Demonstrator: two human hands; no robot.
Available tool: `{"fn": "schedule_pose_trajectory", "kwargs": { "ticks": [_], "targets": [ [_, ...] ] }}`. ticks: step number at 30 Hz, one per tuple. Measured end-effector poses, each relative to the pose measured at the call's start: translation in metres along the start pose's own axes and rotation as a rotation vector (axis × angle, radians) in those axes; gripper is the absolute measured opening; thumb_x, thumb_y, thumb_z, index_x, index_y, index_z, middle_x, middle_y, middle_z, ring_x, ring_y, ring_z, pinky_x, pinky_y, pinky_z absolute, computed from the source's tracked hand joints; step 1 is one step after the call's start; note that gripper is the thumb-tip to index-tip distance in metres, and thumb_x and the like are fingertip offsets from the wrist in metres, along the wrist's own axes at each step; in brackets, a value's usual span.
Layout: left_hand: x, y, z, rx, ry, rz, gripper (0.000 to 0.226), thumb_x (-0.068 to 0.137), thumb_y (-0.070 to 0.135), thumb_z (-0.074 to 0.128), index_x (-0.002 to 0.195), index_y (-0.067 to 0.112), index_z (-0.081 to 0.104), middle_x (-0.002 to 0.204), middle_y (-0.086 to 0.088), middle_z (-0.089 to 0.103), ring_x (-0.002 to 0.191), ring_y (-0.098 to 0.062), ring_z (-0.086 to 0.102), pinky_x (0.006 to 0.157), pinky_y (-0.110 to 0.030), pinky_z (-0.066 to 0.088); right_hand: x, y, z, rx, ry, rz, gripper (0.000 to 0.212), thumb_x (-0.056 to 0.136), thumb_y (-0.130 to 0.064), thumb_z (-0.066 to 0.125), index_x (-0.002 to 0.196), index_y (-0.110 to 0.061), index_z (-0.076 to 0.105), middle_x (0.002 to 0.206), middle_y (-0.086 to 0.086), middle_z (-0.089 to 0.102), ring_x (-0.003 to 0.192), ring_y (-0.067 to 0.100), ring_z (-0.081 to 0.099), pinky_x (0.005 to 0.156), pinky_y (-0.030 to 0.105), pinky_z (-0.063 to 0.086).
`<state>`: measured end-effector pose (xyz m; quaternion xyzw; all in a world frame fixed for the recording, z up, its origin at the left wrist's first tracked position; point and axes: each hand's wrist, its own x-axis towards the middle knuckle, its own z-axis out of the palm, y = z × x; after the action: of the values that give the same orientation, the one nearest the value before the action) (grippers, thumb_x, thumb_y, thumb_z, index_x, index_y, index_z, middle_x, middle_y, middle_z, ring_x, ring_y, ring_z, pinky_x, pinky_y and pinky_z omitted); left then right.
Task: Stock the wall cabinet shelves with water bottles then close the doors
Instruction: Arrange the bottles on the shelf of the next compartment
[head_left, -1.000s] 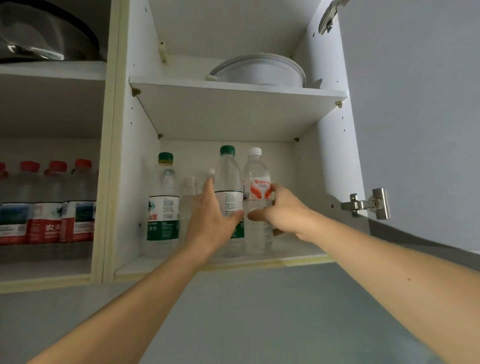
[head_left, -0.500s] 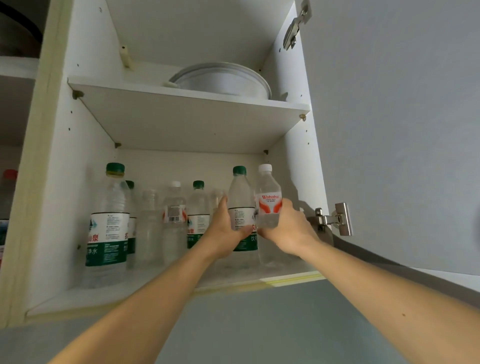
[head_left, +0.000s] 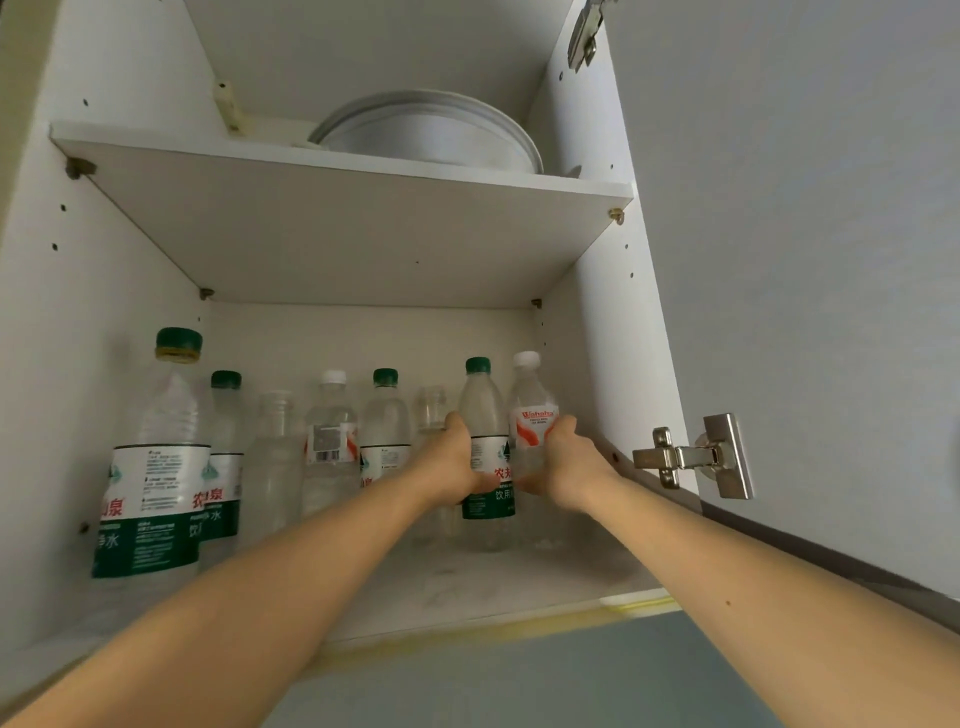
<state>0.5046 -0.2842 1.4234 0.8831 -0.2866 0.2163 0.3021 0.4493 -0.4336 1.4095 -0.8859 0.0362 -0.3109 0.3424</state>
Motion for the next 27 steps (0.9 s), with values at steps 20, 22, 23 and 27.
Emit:
{"fn": "schedule_pose_trajectory", "kwargs": {
  "ticks": [20, 22, 23, 27],
  "targets": [
    [0.022, -0.024, 0.026, 1.079, 0.21, 0.297, 0.119, 0.073, 0.061, 0.08, 0.158, 0.014, 0.01, 0.145, -0.017, 0.037, 0.132, -0.034, 0.038, 0.109, -0.05, 0.04, 0.047, 0.013, 0.02, -1.359, 0.148, -0.355, 0.121, 0.087, -0.059, 0.067, 0.158, -0.005, -0.014, 0.158, 0.023, 0.024, 0.143, 0.041, 0.025, 0.115, 0.049, 0.025],
    [0.023, -0.024, 0.026, 1.13, 0.238, 0.315, 0.12, 0.076, 0.066, 0.075, 0.16, 0.015, 0.006, 0.153, -0.02, 0.023, 0.139, -0.037, 0.027, 0.115, -0.05, 0.032, 0.052, 0.014, 0.016, -1.401, 0.175, -0.381, 0.099, 0.1, -0.052, 0.05, 0.158, -0.004, -0.013, 0.163, 0.024, 0.013, 0.149, 0.043, 0.015, 0.119, 0.054, 0.018],
    [0.023, -0.025, 0.026, 1.14, 0.239, 0.309, 0.121, 0.078, 0.067, 0.072, 0.16, 0.014, 0.002, 0.159, -0.02, 0.014, 0.144, -0.039, 0.02, 0.118, -0.051, 0.027, 0.053, 0.014, 0.015, -1.415, 0.179, -0.381, 0.097, 0.1, -0.052, 0.048, 0.158, -0.003, -0.013, 0.164, 0.025, 0.009, 0.151, 0.043, 0.012, 0.12, 0.056, 0.015],
    [0.026, -0.034, 0.033, 1.102, 0.193, 0.253, 0.122, 0.084, 0.074, 0.058, 0.159, 0.015, -0.018, 0.166, -0.016, -0.019, 0.153, -0.042, -0.011, 0.124, -0.058, 0.005, 0.056, 0.016, 0.02, -1.426, 0.154, -0.365, 0.115, 0.092, -0.065, 0.055, 0.157, 0.0, -0.015, 0.165, 0.03, -0.002, 0.153, 0.044, 0.003, 0.121, 0.063, 0.007]
  ]
}}
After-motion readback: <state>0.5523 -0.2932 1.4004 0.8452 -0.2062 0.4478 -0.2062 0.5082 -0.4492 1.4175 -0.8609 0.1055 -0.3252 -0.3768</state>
